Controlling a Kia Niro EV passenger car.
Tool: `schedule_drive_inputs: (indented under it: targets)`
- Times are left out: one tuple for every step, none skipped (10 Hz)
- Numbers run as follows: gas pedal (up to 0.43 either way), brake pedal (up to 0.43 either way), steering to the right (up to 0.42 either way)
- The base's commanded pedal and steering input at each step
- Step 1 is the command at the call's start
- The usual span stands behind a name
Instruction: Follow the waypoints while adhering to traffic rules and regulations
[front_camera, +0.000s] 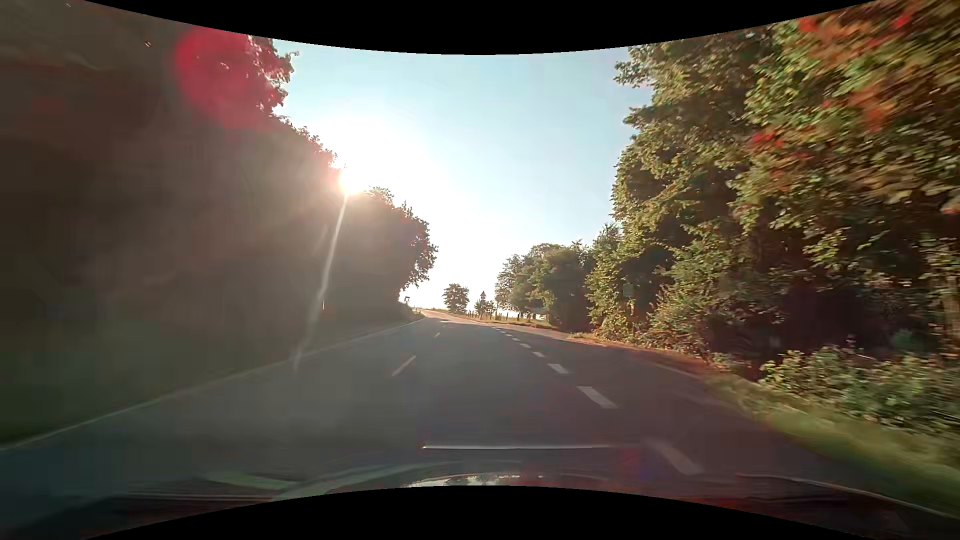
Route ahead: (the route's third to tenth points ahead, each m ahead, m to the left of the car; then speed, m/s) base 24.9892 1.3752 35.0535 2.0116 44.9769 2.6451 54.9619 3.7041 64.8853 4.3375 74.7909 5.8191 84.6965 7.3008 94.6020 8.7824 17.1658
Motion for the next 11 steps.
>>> schedule_drive_inputs:
  targets:
    - [0.189, 0.0, -0.008]
    - [0.189, 0.0, -0.008]
    - [0.189, 0.0, -0.008]
    - [0.189, 0.0, -0.008]
    - [0.189, 0.0, -0.008]
    - [0.189, 0.0, -0.008]
    - [0.189, 0.0, -0.007]
    - [0.189, 0.0, -0.007]
    - [0.189, 0.0, -0.008]
    - [0.189, 0.0, -0.007]
    - [0.189, 0.0, -0.007]
